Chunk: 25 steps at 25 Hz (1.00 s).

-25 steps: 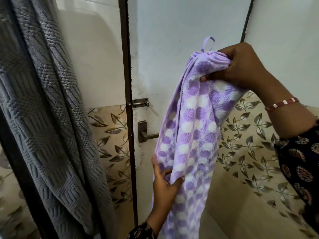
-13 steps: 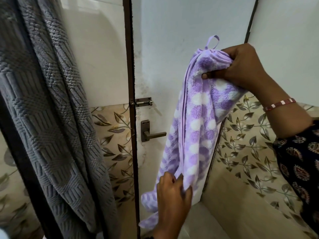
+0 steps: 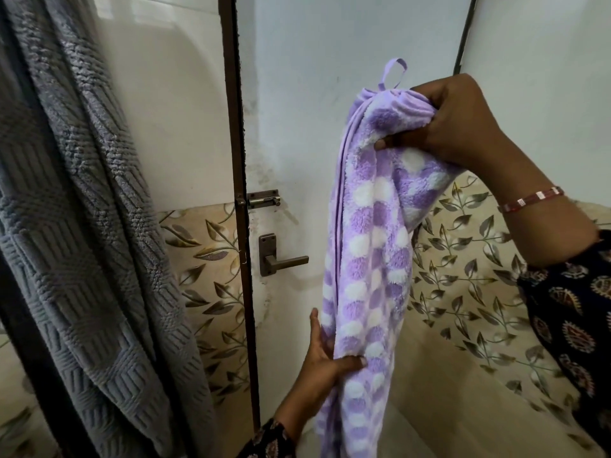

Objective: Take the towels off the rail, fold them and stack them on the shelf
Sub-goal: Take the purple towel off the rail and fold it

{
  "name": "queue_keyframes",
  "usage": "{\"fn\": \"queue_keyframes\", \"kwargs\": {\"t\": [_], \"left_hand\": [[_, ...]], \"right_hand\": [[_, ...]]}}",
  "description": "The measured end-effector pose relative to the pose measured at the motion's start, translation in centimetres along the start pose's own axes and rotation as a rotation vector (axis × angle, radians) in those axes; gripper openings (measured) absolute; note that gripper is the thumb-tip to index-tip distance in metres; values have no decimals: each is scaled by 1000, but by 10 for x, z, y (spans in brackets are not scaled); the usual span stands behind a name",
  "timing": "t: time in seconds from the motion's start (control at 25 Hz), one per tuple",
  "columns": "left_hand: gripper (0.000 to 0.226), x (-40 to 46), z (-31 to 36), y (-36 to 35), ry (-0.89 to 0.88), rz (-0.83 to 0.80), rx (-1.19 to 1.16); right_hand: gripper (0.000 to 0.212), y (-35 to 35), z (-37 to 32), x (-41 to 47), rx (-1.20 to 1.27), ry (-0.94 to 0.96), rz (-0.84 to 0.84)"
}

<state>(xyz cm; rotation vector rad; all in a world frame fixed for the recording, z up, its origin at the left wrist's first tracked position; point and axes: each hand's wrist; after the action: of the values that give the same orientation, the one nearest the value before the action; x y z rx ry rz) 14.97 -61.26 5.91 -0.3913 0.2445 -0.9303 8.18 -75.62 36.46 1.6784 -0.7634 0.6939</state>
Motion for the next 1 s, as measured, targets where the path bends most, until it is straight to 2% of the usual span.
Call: {"fn": "queue_keyframes", "kwargs": {"t": [0.08,0.16,0.24,0.36,0.44,0.52,0.6,0.72,0.76,0.84,0.92,1.0], "left_hand": [[80,5,9,10,27,-141,86],[61,9,14,20,16,-144,213],[47,12,18,29,-75,-1,348],[26,14,28,38,-255,249,676],[30,12,34,44,-356,354,953],[51,8,41,50,-431,333,1114],[55,-3,54,47,-373,208,944],[29,-22,74,30,-80,-6,531],[27,-26,76,27,-10,-11,423],[41,-31,74,22,67,20,215],[36,-33,74,18,89,49,41],[19,-32,80,15,132,69,-48]], "right_hand": [[85,6,-2,-1,-26,7,-28],[86,14,1,-4,-73,-25,-79],[76,20,6,-10,-136,-80,-117],[77,25,13,-15,-195,-113,-116],[78,24,18,-16,-226,-115,-109],[67,23,20,-15,-267,-129,-80],[56,21,22,-11,-338,-132,6],[59,0,29,0,-557,-107,76],[59,-12,36,2,-635,-79,75],[60,-42,54,-2,-750,-68,50],[53,-75,69,-24,-772,-183,-59],[57,-100,74,-59,-648,-417,-304]]}}
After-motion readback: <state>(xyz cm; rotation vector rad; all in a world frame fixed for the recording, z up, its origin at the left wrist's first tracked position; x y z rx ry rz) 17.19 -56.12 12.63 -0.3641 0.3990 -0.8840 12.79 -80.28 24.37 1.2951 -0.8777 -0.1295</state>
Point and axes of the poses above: each hand's wrist, its own x-axis towards the middle knuckle, its own y-axis out of the back of the hand, z = x × y, and after that the axes turned 6 degrees about -x, right-handed
